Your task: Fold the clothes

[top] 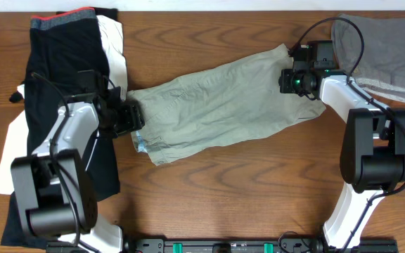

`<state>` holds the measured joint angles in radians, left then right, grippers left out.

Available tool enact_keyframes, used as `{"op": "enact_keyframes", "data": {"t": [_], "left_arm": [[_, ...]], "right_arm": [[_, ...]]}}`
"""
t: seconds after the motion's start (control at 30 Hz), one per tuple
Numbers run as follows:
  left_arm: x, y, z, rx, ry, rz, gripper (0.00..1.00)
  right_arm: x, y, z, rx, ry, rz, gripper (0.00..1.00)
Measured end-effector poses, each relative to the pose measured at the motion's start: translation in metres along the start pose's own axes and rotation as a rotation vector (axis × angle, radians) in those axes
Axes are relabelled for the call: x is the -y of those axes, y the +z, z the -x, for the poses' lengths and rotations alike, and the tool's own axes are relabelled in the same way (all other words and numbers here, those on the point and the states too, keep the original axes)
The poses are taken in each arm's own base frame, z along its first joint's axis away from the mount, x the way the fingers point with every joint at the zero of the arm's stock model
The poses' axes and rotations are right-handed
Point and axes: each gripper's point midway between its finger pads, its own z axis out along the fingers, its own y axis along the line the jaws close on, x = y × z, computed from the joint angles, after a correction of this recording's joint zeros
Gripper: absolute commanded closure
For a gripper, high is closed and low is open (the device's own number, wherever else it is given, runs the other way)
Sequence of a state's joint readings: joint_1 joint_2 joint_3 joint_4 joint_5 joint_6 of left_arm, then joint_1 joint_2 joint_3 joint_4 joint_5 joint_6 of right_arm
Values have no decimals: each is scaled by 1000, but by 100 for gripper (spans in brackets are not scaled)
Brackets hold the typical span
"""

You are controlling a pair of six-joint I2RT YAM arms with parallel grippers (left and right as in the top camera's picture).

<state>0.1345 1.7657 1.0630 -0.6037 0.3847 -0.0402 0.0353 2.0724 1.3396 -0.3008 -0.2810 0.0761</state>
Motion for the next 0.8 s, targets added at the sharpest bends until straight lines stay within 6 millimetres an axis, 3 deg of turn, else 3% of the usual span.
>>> {"op": "enact_keyframes", "data": {"t": [0.4,0.47,0.63,0.73,0.8], "left_arm": [[-7,21,3,-19,38,-2,36],[-5,22,4,-16,41,-13,43],[7,30,12,-11,53,-108,73],[16,35,11,-19,53,-173,81],[23,38,9,-31,57,-207,94]], "right_arm": [[3,0,-4,-18,-21,-7,91],[4,-1,-4,-18,-21,-8,91],[7,-1,-4,-16,-18,-12,91],[7,-1,-4,-16,-18,-13,91],[7,-1,-4,-16,-18,-14,91]]}}
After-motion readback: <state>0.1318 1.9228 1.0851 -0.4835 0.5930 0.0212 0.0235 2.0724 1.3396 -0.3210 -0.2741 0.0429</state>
